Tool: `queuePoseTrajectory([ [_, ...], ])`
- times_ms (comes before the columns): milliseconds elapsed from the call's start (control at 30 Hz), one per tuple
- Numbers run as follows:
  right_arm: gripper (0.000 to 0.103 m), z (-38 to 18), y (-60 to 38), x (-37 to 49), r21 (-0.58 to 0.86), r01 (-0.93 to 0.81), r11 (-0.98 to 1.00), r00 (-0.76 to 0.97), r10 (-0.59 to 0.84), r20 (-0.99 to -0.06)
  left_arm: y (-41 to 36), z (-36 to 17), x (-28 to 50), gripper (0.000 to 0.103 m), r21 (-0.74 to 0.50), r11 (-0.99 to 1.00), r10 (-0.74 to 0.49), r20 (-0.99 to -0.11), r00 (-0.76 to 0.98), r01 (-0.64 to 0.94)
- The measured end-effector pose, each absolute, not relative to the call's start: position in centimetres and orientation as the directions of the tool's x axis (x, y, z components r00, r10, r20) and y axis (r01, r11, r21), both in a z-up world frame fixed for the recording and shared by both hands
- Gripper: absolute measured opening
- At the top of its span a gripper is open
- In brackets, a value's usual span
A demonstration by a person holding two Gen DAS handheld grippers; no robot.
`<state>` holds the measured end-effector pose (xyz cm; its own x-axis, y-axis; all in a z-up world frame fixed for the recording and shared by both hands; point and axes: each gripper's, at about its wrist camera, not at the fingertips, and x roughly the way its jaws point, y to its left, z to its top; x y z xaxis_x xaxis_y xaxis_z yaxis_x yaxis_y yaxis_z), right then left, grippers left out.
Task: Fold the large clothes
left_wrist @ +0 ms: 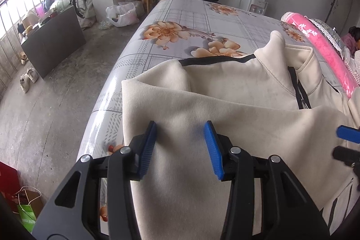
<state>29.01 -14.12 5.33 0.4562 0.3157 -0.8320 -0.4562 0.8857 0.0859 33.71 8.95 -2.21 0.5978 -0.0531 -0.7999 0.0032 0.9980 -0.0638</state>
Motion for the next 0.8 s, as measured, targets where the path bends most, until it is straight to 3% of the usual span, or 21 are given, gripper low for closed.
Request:
queuePoseTrajectory([
  [200, 0.038, 2.5, -11.1, 29.1, 0.024, -0.511, 0.859, 0.429, 0.279, -0.859, 8.9, -2.4, 33.8, 0.042, -0.048, 0.999, -0.04, -0.792, 0.61, 0.003],
  [300, 0.04, 2.6, -13.1, 26.9, 0.034, -0.512, 0.859, 0.415, 0.282, -0.865, 8.9, -2.4, 33.7, 0.042, -0.048, 0.999, -0.041, -0.784, 0.62, 0.006],
  [333, 0.046, 2.6, -14.1, 26.0, 0.036, -0.502, 0.864, 0.401, 0.27, -0.875, 8.9, -2.5, 33.6, 0.042, -0.049, 0.999, -0.042, -0.781, 0.623, 0.006],
  [500, 0.046, 2.7, -19.3, 23.2, 0.038, -0.417, 0.908, 0.372, 0.209, -0.905, 9.0, -2.5, 33.6, 0.043, -0.063, 0.998, -0.052, -0.774, 0.631, 0.005],
  [800, 0.046, 4.0, -23.2, 23.5, 0.048, -0.31, 0.949, 0.485, 0.201, -0.851, 9.4, -0.8, 31.2, 0.055, -0.125, 0.992, -0.097, -0.778, 0.62, -0.003],
])
